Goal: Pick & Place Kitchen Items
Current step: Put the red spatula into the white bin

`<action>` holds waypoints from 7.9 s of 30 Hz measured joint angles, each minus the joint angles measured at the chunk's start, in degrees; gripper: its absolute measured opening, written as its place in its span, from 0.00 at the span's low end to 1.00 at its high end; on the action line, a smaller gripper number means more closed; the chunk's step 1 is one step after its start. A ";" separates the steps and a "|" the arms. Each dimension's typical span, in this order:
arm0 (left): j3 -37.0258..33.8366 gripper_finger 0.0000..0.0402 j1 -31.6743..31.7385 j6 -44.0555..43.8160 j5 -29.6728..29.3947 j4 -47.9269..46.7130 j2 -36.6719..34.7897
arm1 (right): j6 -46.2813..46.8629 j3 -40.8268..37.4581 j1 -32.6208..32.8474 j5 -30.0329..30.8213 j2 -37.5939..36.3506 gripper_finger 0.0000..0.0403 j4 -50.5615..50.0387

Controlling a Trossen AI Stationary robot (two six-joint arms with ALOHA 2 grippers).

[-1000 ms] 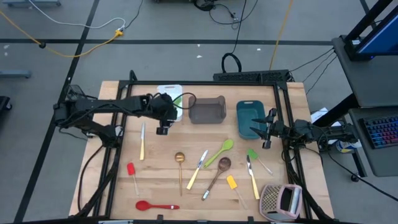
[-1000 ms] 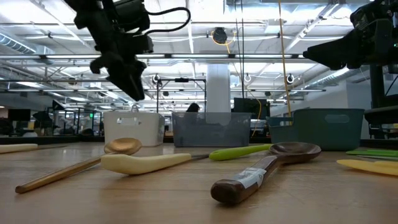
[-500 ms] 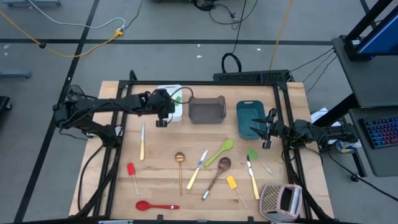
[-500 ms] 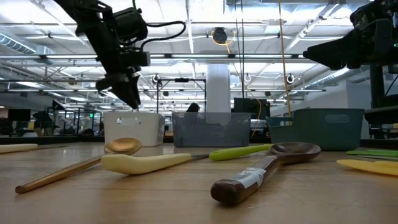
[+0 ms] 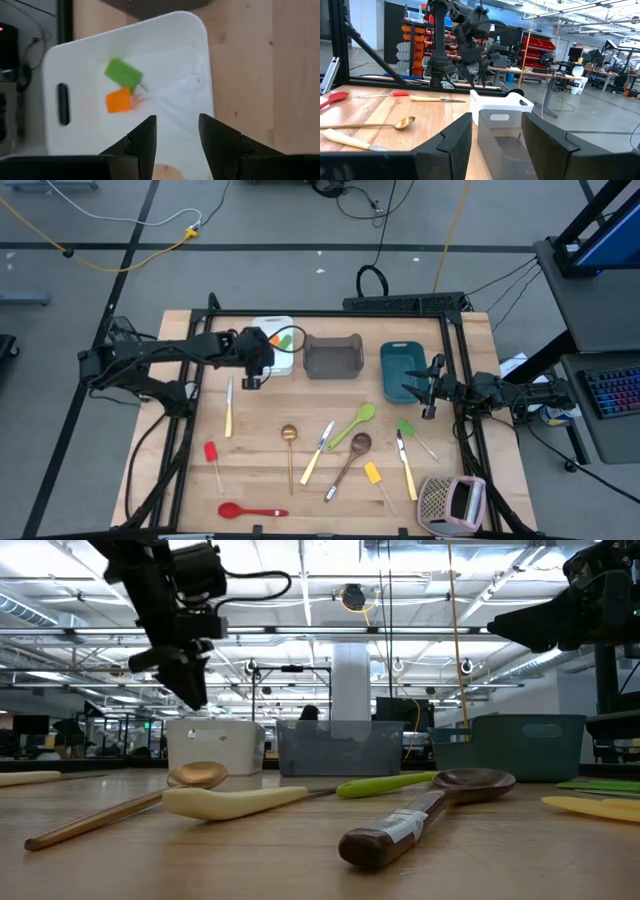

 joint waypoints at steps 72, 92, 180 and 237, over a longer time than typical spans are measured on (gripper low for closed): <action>-17.98 0.28 -70.01 -170.24 16.27 -2.49 2.79 | 1.51 0.02 -0.01 0.06 1.79 0.41 -0.81; -16.72 0.03 -68.87 -167.98 -1.10 -8.20 -1.38 | 0.85 0.02 -0.01 0.08 1.79 0.41 -0.79; -14.87 0.30 32.54 -64.53 45.24 54.97 6.35 | -0.22 0.02 -0.03 0.08 1.79 0.41 -0.76; -14.89 0.03 21.82 -26.16 13.44 30.72 -1.17 | -0.02 0.01 -0.02 0.06 1.79 0.41 -0.76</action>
